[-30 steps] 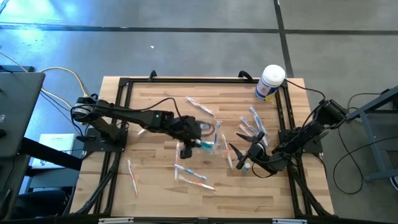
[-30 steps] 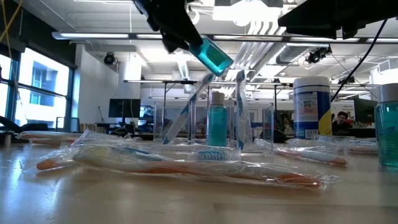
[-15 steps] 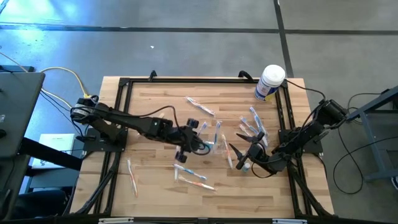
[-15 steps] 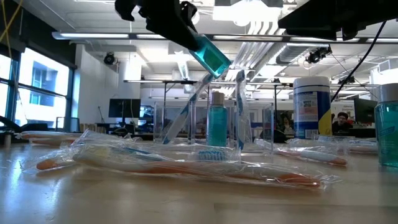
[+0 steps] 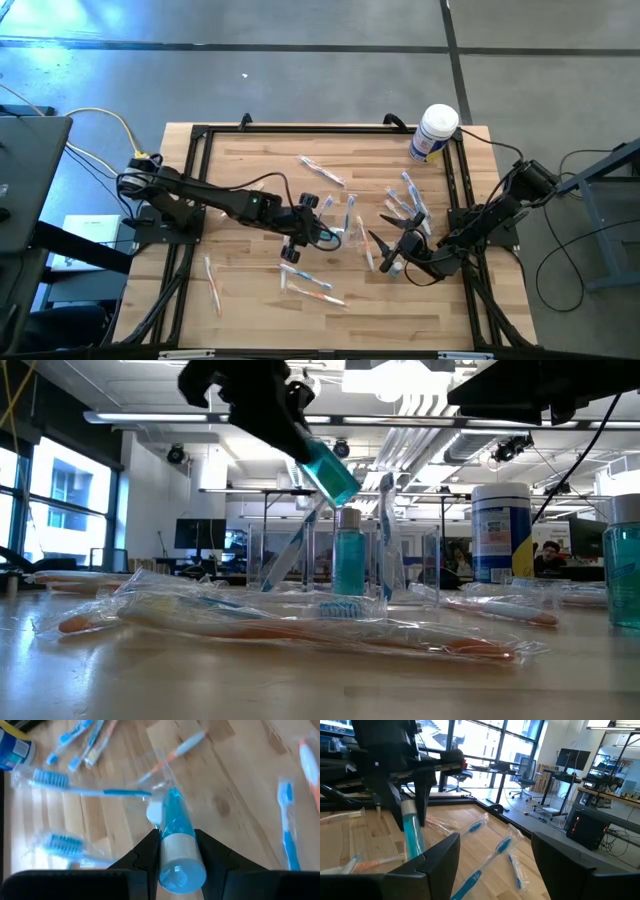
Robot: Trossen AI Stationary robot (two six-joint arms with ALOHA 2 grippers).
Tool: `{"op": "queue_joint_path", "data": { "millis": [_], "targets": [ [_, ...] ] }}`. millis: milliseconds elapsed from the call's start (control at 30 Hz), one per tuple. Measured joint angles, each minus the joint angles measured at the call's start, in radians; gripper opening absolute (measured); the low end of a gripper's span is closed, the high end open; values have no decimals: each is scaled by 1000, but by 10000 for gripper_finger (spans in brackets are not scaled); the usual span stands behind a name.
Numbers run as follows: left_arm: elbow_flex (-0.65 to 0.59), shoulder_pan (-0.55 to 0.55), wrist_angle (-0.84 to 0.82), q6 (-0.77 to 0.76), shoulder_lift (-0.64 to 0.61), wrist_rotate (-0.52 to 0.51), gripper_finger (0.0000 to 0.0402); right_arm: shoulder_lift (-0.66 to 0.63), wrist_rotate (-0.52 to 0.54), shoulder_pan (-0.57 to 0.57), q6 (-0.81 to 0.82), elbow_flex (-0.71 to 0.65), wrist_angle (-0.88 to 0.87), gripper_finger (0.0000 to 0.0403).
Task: Pick & Place toothbrushing station
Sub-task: Put the blue mouthwash bottle into the transparent organizer
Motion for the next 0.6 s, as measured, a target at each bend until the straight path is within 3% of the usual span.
{"op": "queue_joint_path", "data": {
  "millis": [600],
  "targets": [
    [1,10,-19,-73,122,10,97,0,0,-3,23,0,-25,239]
  ]
}}
